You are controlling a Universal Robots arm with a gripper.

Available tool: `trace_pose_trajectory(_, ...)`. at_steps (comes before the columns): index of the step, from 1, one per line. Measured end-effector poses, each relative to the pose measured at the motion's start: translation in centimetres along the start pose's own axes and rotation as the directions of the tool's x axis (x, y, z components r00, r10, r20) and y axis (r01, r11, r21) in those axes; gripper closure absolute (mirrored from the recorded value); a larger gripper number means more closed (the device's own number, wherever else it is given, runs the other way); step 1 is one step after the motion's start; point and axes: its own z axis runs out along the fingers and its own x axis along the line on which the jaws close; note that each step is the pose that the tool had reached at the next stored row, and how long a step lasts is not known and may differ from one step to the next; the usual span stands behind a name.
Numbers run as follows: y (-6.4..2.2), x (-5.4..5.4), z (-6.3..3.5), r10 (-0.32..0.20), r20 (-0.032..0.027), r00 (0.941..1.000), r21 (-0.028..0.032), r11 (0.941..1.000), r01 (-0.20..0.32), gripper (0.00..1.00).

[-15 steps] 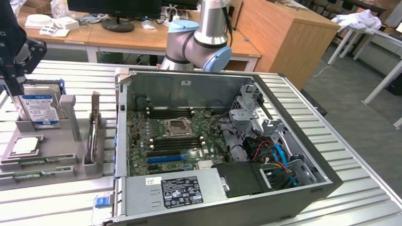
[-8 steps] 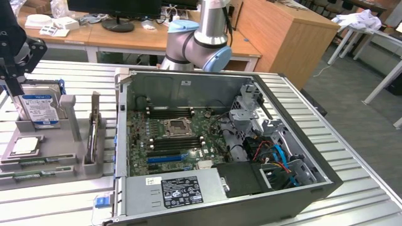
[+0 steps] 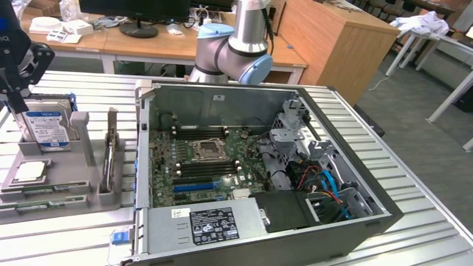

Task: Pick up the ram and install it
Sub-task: 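Pick up the ram and move it above insertion slot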

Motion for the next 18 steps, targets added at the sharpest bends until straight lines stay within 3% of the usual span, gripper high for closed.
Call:
trace_pose_trajectory(4,0.0,0.0,0.02,-0.073,-0.0023,0.9973,-0.0016,0.9973,0.073,0.89)
trace_pose_trajectory(8,0.0,0.0,0.05,-0.144,-0.0044,0.9895,-0.0035,0.9895,0.144,0.89)
trace_pose_trajectory(13,0.0,0.0,0.08,-0.234,-0.0069,0.9722,-0.0061,0.9722,0.234,0.89)
trace_pose_trajectory(18,0.0,0.0,0.12,-0.321,-0.009,0.9469,-0.009,0.9469,0.321,0.89)
